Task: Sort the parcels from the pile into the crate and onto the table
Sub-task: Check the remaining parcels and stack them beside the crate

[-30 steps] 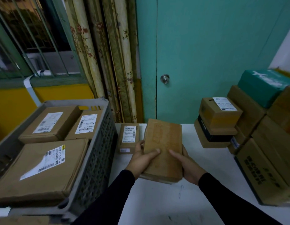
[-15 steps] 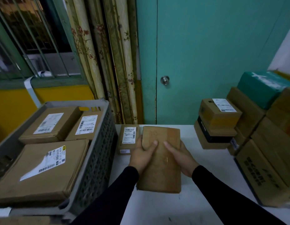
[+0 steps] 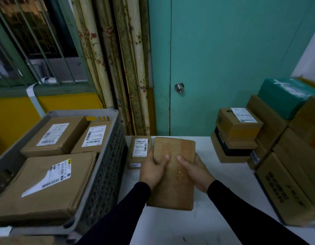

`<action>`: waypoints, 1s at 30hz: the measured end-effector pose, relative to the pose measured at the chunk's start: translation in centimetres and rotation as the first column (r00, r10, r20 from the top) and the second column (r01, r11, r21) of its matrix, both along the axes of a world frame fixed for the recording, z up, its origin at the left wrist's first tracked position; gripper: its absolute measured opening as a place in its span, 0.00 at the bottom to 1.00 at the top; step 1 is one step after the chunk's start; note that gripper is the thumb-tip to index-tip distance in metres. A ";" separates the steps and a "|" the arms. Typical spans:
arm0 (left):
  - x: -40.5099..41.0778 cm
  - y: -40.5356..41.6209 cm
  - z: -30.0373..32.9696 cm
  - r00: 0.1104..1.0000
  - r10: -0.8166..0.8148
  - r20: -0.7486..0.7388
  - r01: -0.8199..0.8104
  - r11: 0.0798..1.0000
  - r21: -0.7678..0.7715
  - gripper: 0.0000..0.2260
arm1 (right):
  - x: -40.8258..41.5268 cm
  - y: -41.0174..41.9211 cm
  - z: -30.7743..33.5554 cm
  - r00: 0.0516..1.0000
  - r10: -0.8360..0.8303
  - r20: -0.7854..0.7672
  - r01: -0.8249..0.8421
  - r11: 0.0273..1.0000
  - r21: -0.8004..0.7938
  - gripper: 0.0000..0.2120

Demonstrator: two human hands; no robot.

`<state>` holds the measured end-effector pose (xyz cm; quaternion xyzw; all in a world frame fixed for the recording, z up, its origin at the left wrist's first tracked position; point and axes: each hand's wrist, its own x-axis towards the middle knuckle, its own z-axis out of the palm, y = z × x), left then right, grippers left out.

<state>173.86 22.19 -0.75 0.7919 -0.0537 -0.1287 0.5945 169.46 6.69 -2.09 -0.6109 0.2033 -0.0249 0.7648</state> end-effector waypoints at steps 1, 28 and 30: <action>0.0 -0.1 0.0 1.000 0.006 0.017 -0.006 1.000 0.004 0.19 | 0.0 0.0 0.0 1.000 -0.005 0.004 0.005 1.000 -0.010 0.14; 1.0 -0.2 0.6 0.999 0.011 -0.030 -0.013 0.996 -0.087 0.24 | 0.8 -0.6 -0.2 0.999 0.025 -0.030 -0.024 0.999 0.048 0.30; 1.0 -0.1 0.7 1.000 0.005 -0.030 -0.008 0.996 -0.094 0.24 | 0.8 -0.4 -0.5 0.999 0.021 -0.028 -0.020 0.999 0.042 0.30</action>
